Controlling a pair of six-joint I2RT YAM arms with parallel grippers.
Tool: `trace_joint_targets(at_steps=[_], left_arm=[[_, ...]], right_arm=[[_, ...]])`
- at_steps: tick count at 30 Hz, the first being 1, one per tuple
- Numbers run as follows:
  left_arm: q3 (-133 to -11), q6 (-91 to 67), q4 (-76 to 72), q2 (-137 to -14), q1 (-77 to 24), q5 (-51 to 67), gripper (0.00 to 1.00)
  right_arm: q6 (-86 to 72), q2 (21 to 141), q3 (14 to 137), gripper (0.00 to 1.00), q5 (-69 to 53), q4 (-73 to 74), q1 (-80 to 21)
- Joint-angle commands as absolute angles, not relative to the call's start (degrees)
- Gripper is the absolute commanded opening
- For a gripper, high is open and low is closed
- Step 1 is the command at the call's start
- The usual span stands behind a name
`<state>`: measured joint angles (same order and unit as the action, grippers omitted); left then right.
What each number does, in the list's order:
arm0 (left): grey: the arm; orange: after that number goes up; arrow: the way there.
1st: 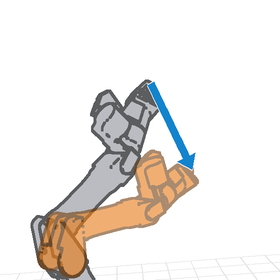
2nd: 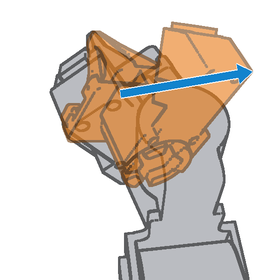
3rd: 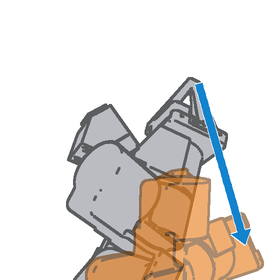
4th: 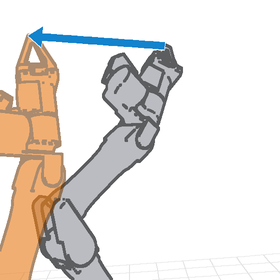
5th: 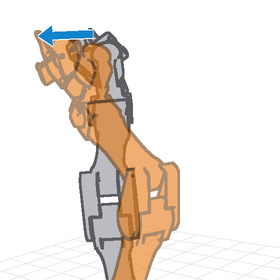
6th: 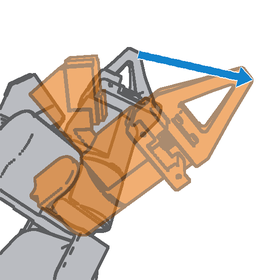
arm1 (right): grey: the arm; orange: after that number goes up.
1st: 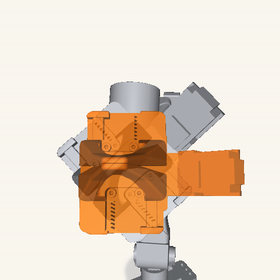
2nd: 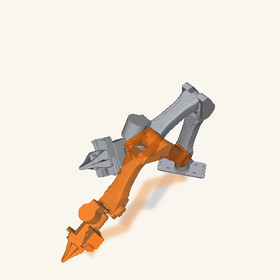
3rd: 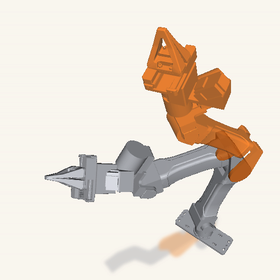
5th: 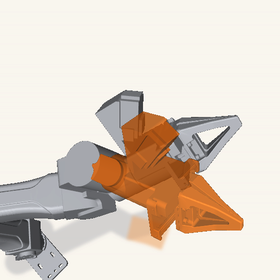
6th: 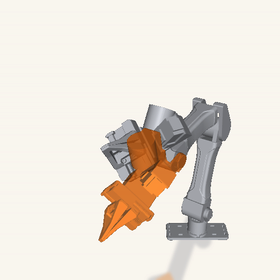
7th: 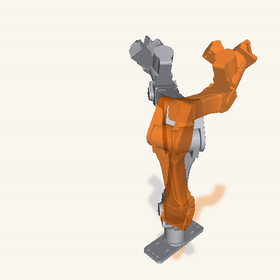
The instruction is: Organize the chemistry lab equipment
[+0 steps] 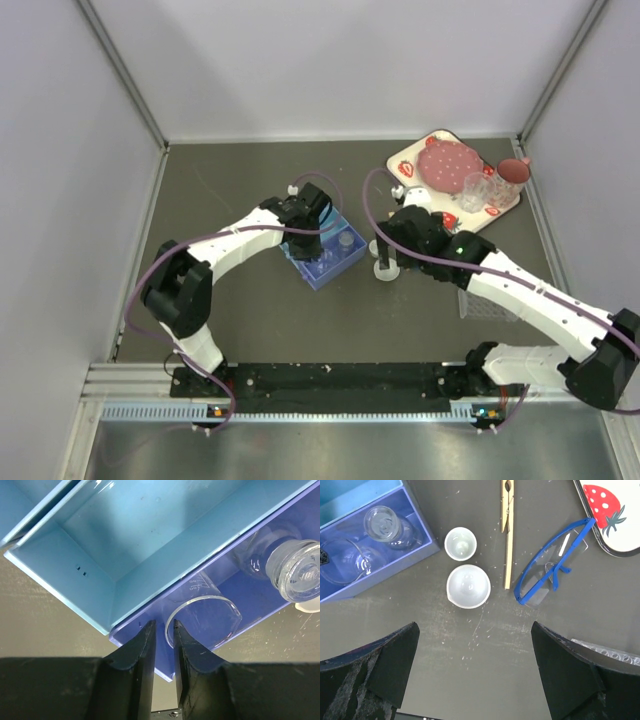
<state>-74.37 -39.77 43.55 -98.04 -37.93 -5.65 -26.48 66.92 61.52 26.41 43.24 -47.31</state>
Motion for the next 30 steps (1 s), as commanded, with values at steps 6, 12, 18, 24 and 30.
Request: trace_joint_targets(at_steps=[6,12,18,24,30], left_arm=[[-74.6,-39.1,42.0,-97.2,-38.1,-4.8,0.39],[-75.8,-38.4,44.6,-93.8,-38.0,-4.7,0.46],[-77.8,-36.8,46.8,-89.0,-38.1,-5.3,0.56],[-79.1,-35.2,46.2,-84.2,-38.1,-4.2,0.68],[-78.6,-33.4,46.2,-80.1,-37.8,-5.5,0.83]], right_arm=[[-28.6,69.8,60.6,0.95,25.4,41.2,-43.2],[-29.0,73.5,60.6,0.94,19.0,37.4,-36.9],[-29.5,80.3,62.1,0.77,14.0,33.3,-31.7],[-28.7,89.8,66.0,0.69,13.5,32.6,-31.4],[-28.6,94.9,68.6,0.66,13.7,31.8,-31.5]])
